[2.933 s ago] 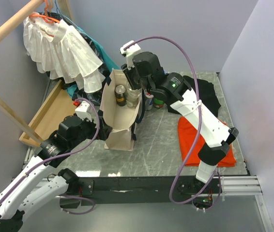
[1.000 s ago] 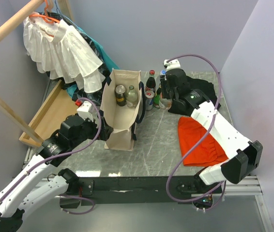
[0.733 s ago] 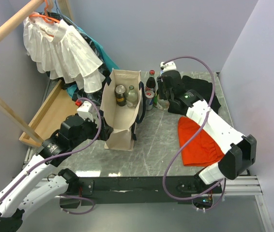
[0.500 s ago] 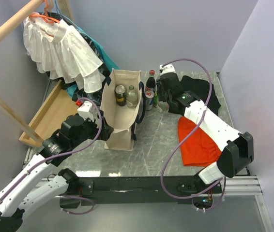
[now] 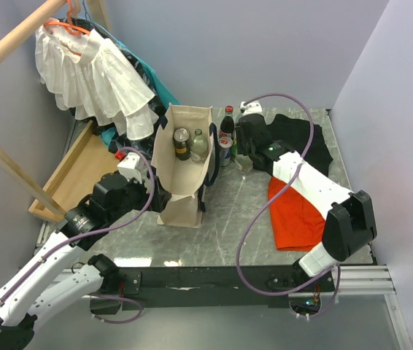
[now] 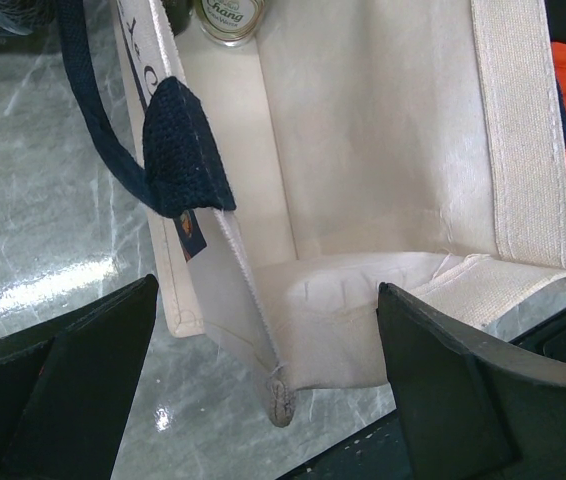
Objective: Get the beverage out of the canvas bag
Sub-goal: Place the drink at the center of the board.
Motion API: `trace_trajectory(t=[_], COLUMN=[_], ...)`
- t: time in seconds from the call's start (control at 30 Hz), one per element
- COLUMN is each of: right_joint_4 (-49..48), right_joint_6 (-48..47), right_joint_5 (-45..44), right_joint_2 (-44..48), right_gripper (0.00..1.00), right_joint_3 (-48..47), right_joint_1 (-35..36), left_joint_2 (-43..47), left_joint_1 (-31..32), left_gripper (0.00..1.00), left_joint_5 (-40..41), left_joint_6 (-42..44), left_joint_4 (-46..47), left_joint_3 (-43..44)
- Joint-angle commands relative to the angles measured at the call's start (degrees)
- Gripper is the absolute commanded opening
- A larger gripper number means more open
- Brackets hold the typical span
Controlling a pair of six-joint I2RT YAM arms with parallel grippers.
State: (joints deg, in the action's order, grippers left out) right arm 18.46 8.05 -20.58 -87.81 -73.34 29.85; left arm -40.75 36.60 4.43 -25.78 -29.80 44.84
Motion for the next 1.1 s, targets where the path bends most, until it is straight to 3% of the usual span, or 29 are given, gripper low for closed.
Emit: trace_trajectory(t=[0.0, 1.07], right_joint_4=[-10.9, -14.6], right_joint_6=[1.1, 3.9], right_joint_5=[-2.2, -0.1], right_joint_2=[0.8, -3.9], right_gripper=[0.00, 0.00], right_joint_3=[-0.9, -0.5], right_joint_1=[-0.8, -1.2], left_joint_2=[0.1, 0.6], left_joint_1=[0.4, 0.8], left_gripper=[0.96, 0.96], left_joint_5=[0.7, 1.7], left_joint_6=[-0.2, -0.3], left_joint_4=[0.4, 0.3], left_joint_3=[0.2, 0.2])
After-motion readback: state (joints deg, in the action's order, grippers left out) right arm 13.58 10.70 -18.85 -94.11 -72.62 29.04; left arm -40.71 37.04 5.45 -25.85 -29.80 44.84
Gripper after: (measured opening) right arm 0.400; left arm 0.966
